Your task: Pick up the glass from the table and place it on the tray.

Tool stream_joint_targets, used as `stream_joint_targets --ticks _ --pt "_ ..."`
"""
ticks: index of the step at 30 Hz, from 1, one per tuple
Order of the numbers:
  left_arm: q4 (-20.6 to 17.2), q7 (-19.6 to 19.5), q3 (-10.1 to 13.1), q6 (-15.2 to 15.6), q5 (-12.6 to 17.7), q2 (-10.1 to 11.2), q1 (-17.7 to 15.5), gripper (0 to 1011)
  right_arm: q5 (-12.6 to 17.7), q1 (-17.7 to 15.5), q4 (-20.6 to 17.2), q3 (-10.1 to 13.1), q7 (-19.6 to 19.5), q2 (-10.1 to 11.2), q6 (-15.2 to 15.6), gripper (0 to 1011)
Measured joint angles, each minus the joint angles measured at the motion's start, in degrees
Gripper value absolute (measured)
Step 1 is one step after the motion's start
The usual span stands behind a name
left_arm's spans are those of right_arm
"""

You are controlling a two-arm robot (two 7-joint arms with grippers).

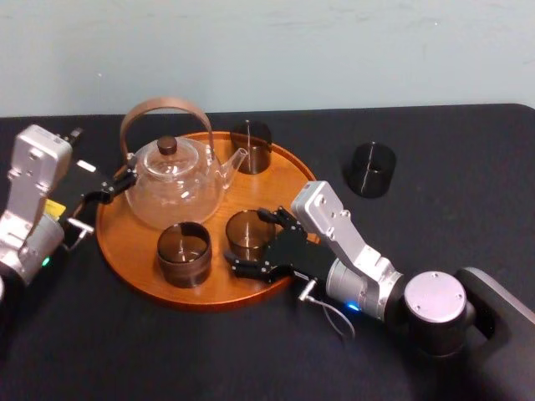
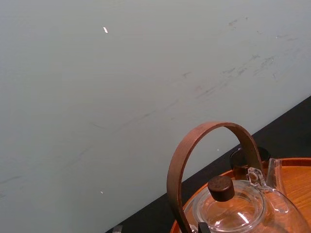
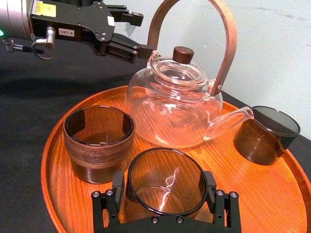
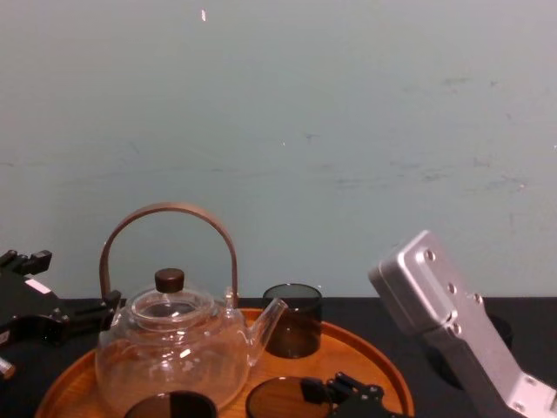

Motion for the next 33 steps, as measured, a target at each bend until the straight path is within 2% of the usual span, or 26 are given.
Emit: stream_joint_targets --ticks 6,23,33 --pt "0.0 0.0 0.0 0.0 0.0 0.0 0.0 1010 0.58 -0.05 -0.02 0.2 0.43 0.05 0.12 1002" --pt "0.0 0.0 0.0 0.0 0.0 0.0 0.0 1010 1.66 -1.24 -1.23 0.06 1.24 1.86 3.98 1002" --pt "0.0 0.0 0.0 0.0 0.0 0.0 0.01 1009 1.71 -3.71 -4.84 1.07 0.25 4.34 4.96 1002"
